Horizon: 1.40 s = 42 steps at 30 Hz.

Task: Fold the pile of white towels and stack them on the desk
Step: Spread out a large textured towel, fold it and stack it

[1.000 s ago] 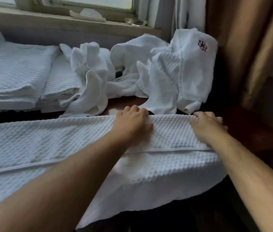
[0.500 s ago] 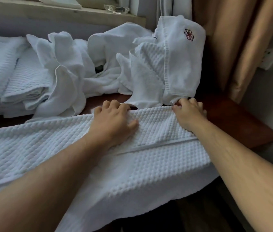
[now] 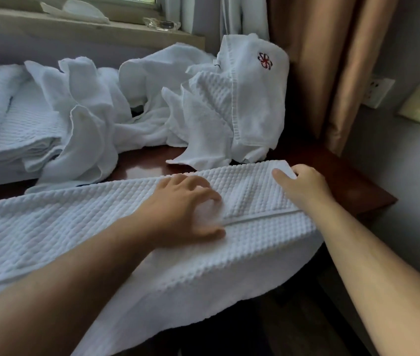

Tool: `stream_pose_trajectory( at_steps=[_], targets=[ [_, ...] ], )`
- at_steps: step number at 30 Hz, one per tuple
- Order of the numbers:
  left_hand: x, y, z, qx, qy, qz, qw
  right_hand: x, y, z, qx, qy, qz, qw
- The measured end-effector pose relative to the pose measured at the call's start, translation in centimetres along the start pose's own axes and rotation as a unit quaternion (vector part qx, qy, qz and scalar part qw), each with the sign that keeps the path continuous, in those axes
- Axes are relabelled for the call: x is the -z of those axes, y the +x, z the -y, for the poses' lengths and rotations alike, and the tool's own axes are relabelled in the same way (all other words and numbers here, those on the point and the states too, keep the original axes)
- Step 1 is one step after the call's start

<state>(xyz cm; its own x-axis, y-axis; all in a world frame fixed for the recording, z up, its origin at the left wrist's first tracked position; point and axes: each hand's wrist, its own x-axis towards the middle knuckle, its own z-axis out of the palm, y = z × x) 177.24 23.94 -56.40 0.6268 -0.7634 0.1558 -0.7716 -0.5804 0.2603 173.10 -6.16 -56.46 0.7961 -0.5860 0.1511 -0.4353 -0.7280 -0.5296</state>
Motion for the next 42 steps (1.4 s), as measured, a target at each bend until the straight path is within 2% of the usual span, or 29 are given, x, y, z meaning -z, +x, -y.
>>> stream_pose_trajectory(
  at_steps=[4, 8, 11, 14, 17, 19, 23, 25, 27, 29, 30, 32, 34, 35, 38, 42],
  targets=[
    [-0.2, 0.0, -1.2, -0.031, 0.004, -0.054, 0.998, 0.0, -0.6, -0.4, 0.021, 0.087, -0.029, 0.996],
    [-0.1, 0.2, -2.1, -0.090, 0.066, -0.095, 0.989, -0.1, -0.4, -0.1, 0.044, 0.047, -0.089, 0.994],
    [-0.2, 0.3, -2.7, -0.103, 0.116, -0.125, 0.980, 0.1, 0.4, 0.2, 0.040, 0.024, -0.074, 0.996],
    [-0.2, 0.1, -3.3, -0.098, 0.104, -0.172, 0.975, 0.7, 1.1, 0.0, 0.001, 0.071, -0.072, 0.995],
    [-0.6, -0.4, -3.5, -0.112, 0.098, -0.140, 0.979, 0.7, 0.9, -0.7, -0.031, 0.148, -0.082, 0.985],
    [-0.7, -0.4, -3.6, -0.110, 0.090, -0.108, 0.984, 0.6, 0.6, -0.7, -0.028, 0.144, -0.083, 0.986],
    [0.1, 0.1, -3.2, -0.052, -0.009, -0.080, 0.995, 0.6, 0.2, -0.3, -0.019, 0.092, -0.058, 0.994],
    [0.5, 0.3, -2.3, -0.026, -0.040, -0.085, 0.995, 0.8, -0.1, 0.1, -0.008, 0.013, -0.051, 0.999],
    [0.5, 0.1, -1.3, -0.010, -0.011, -0.052, 0.999, 1.0, -0.6, 0.9, 0.024, -0.127, -0.079, 0.988],
    [0.0, -0.5, -0.8, -0.004, 0.028, -0.003, 1.000, 0.9, -1.2, 2.7, 0.063, -0.183, -0.097, 0.976],
    [-0.3, -0.9, -0.6, -0.002, 0.037, 0.005, 0.999, 0.6, -1.5, 3.8, 0.074, -0.177, -0.075, 0.979],
    [-0.9, -1.5, -0.5, 0.001, 0.039, -0.006, 0.999, -0.7, -2.3, 5.6, 0.065, -0.158, 0.023, 0.985],
    [-1.1, -1.7, -0.4, 0.015, 0.034, -0.015, 0.999, -2.3, -3.1, 6.3, 0.034, -0.158, 0.126, 0.979],
    [-1.1, -1.8, -0.2, 0.029, 0.027, -0.014, 0.999, -2.9, -3.4, 6.2, 0.031, -0.167, 0.152, 0.974],
    [-0.7, -2.2, 0.9, 0.082, 0.013, 0.018, 0.996, -3.2, -3.3, 5.2, 0.039, -0.187, 0.181, 0.965],
    [0.1, -4.2, 2.4, 0.125, 0.047, 0.060, 0.989, -2.0, -2.7, 5.9, 0.021, -0.221, 0.228, 0.948]
  ],
)
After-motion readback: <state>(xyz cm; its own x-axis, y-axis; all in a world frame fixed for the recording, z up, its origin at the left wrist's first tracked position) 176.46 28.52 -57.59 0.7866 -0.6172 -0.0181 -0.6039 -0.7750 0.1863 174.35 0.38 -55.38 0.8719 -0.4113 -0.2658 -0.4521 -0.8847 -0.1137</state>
